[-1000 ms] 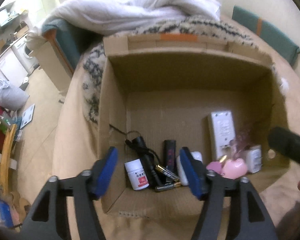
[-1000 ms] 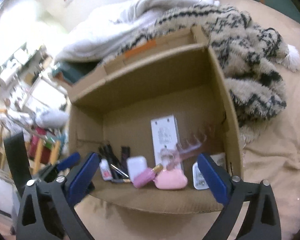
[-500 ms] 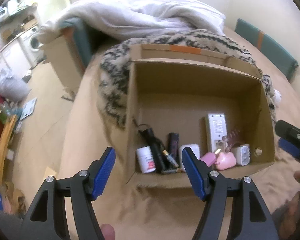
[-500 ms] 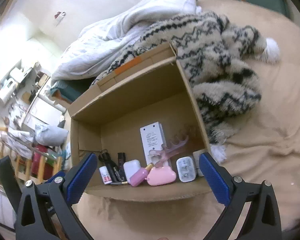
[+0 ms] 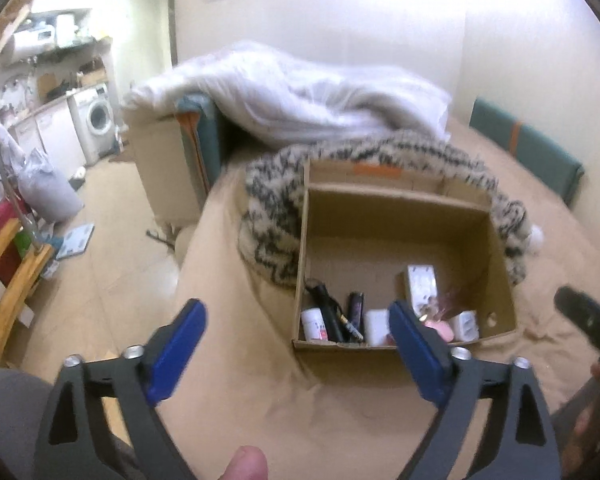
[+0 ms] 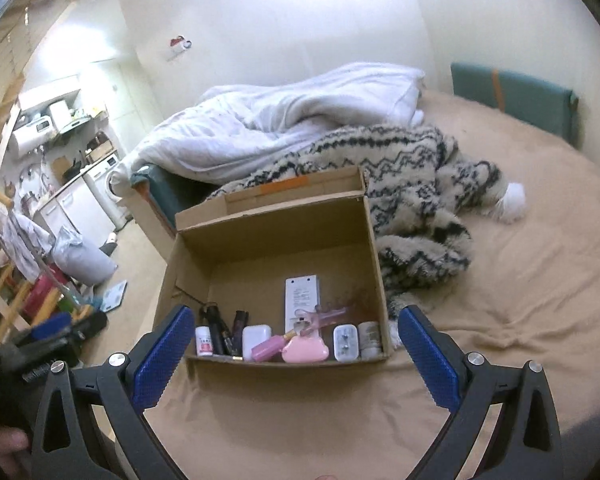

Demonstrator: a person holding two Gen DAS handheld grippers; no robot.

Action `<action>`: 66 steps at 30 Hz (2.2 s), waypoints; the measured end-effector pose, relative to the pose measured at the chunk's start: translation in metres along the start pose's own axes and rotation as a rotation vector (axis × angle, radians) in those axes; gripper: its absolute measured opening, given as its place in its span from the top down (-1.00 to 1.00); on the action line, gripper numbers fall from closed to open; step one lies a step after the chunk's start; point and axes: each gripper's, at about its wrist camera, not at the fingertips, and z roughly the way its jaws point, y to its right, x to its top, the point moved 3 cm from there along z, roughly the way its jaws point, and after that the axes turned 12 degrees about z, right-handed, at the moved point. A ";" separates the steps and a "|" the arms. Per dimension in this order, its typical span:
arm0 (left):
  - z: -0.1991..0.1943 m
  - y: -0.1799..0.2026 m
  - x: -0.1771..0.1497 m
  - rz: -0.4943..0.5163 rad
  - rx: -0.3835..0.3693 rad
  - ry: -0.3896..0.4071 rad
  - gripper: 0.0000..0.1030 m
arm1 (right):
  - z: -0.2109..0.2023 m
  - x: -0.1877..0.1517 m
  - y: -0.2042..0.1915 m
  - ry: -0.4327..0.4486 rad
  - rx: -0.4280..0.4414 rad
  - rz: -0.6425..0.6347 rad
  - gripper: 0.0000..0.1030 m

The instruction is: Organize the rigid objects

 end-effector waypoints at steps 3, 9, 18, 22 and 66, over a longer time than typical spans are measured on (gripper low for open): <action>-0.024 0.004 -0.007 0.027 -0.007 0.062 -1.00 | -0.010 -0.009 0.003 -0.005 -0.012 0.009 -1.00; -0.026 0.008 -0.017 0.028 -0.023 0.038 -1.00 | -0.009 -0.015 0.004 -0.003 -0.046 0.006 -1.00; -0.015 0.005 -0.018 -0.007 -0.037 0.003 -1.00 | -0.003 -0.018 0.007 -0.016 -0.077 0.007 -1.00; -0.014 0.008 -0.020 -0.001 -0.056 -0.006 -1.00 | -0.003 -0.018 0.009 -0.019 -0.081 0.020 -1.00; -0.017 0.014 -0.020 0.004 -0.060 -0.001 -1.00 | -0.003 -0.020 0.008 -0.021 -0.079 0.010 -1.00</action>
